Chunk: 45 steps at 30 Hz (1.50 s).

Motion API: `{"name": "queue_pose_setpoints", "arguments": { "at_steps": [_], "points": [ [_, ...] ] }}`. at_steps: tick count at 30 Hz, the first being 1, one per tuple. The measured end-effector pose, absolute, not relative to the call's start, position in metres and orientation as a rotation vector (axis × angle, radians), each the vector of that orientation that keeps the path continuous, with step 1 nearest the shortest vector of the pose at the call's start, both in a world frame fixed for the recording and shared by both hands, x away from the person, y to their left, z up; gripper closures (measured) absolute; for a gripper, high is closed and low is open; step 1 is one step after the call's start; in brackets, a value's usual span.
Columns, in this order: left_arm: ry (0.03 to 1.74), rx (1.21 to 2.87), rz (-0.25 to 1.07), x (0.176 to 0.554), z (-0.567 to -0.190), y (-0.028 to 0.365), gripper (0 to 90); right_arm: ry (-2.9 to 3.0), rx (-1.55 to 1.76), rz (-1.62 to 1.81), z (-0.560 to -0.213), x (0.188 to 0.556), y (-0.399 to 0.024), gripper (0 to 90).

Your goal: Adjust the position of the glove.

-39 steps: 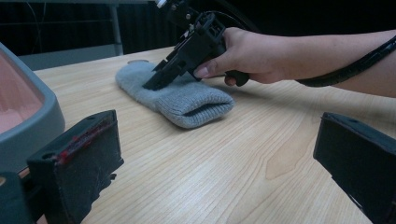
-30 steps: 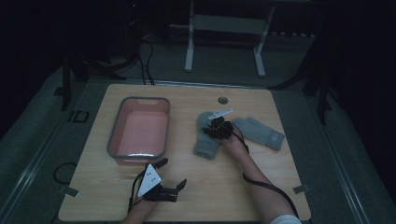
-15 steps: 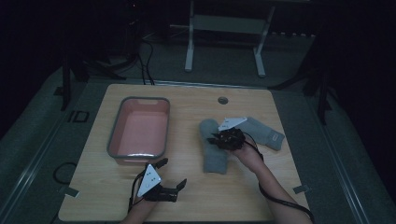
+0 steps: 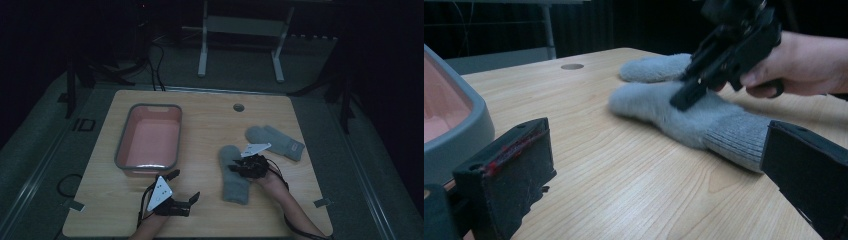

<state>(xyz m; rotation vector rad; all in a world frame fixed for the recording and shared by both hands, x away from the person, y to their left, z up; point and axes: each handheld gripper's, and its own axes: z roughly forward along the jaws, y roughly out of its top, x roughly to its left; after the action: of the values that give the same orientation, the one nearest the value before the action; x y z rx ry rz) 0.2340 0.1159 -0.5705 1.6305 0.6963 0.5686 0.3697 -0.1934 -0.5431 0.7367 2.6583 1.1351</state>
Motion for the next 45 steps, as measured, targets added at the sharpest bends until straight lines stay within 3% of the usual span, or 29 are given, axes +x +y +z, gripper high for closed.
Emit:
{"name": "queue_pose_setpoints", "arguments": {
  "at_steps": [7,16,18,20,30,31,34,40,45],
  "points": [
    [0.695,1.63,0.567,0.234,-0.571,0.116,1.2,2.679,0.718,1.141,-0.551,0.372,-0.196,42.3],
    [0.693,1.631,0.562,0.234,-0.571,0.116,1.2,2.668,0.704,1.152,-0.549,0.37,-0.195,22.3],
    [0.694,1.63,0.561,0.234,-0.571,0.116,1.1,2.657,0.675,1.149,-0.544,0.367,-0.195,23.3],
    [0.694,1.629,0.559,0.234,-0.571,0.116,1.2,2.655,0.649,1.179,-0.537,0.365,-0.198,31.7],
    [0.694,1.628,0.553,0.234,-0.571,0.116,1.2,2.433,0.64,1.248,-0.486,0.371,-0.247,37.4],
    [0.696,1.626,0.553,0.234,-0.571,0.116,1.2,2.397,0.649,1.212,-0.478,0.377,-0.263,48.6],
    [0.696,1.625,0.552,0.234,-0.571,0.116,1.2,2.399,0.693,1.225,-0.473,0.391,-0.284,54.0],
    [0.699,1.625,0.548,0.235,-0.571,0.116,1.2,2.417,0.797,1.184,-0.481,0.417,-0.307,54.6],
    [0.698,1.625,0.548,0.235,-0.571,0.116,1.2,2.488,0.877,1.087,-0.504,0.446,-0.315,48.5]
  ]
}}
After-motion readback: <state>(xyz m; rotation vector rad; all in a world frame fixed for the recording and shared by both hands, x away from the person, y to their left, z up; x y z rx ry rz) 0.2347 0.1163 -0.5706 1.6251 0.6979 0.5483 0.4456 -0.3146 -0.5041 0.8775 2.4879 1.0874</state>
